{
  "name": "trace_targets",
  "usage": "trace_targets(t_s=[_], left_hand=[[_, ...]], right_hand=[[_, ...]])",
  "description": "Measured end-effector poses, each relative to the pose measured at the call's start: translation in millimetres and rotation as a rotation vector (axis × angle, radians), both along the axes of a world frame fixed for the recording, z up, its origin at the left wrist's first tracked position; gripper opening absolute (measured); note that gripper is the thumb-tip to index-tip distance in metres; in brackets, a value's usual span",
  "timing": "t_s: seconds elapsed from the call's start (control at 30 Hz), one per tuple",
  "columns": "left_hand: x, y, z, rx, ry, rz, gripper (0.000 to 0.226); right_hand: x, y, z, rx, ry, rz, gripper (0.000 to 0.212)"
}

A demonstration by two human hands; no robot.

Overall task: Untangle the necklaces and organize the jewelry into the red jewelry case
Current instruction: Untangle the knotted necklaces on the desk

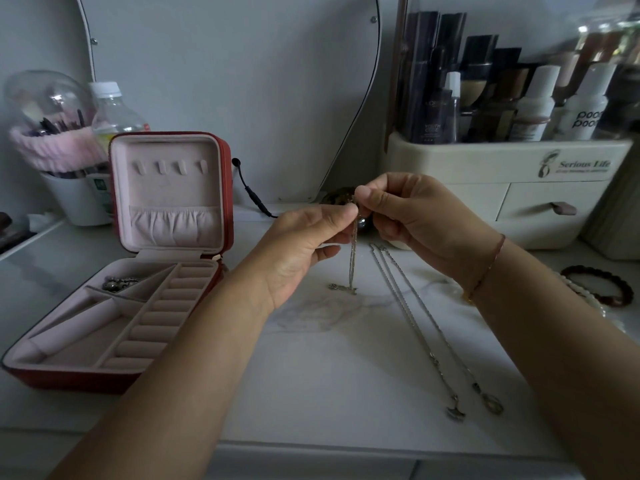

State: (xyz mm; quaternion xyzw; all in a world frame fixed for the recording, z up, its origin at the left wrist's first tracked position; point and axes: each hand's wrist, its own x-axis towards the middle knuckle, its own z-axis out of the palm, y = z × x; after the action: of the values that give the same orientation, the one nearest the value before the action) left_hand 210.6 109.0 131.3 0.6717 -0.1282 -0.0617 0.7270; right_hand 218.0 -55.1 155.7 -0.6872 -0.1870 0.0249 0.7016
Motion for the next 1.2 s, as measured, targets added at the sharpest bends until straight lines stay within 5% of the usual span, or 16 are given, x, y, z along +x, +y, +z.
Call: trace_targets(t_s=[0.13, 0.47, 0.83, 1.2], left_hand=[[0.9, -0.2, -0.3, -0.023, -0.012, 0.062, 0.006], [2.1, -0.7, -2.2, 0.001, -0.047, 0.097, 0.023], [5.9, 1.0, -1.6, -0.054, -0.084, 0.235, 0.008], [3.9, 0.5, -0.1, -0.117, 0.013, 0.101, 0.017]], right_hand=[[1.2, 0.4, -1.4, -0.012, -0.003, 0.014, 0.02], [1.4, 0.8, -2.2, -0.034, -0.007, 0.01, 0.019], [1.8, 1.5, -2.8, -0.104, 0.048, -0.063, 0.016], [2.3, 2.3, -3.0, -0.082, 0.072, -0.119, 0.014]])
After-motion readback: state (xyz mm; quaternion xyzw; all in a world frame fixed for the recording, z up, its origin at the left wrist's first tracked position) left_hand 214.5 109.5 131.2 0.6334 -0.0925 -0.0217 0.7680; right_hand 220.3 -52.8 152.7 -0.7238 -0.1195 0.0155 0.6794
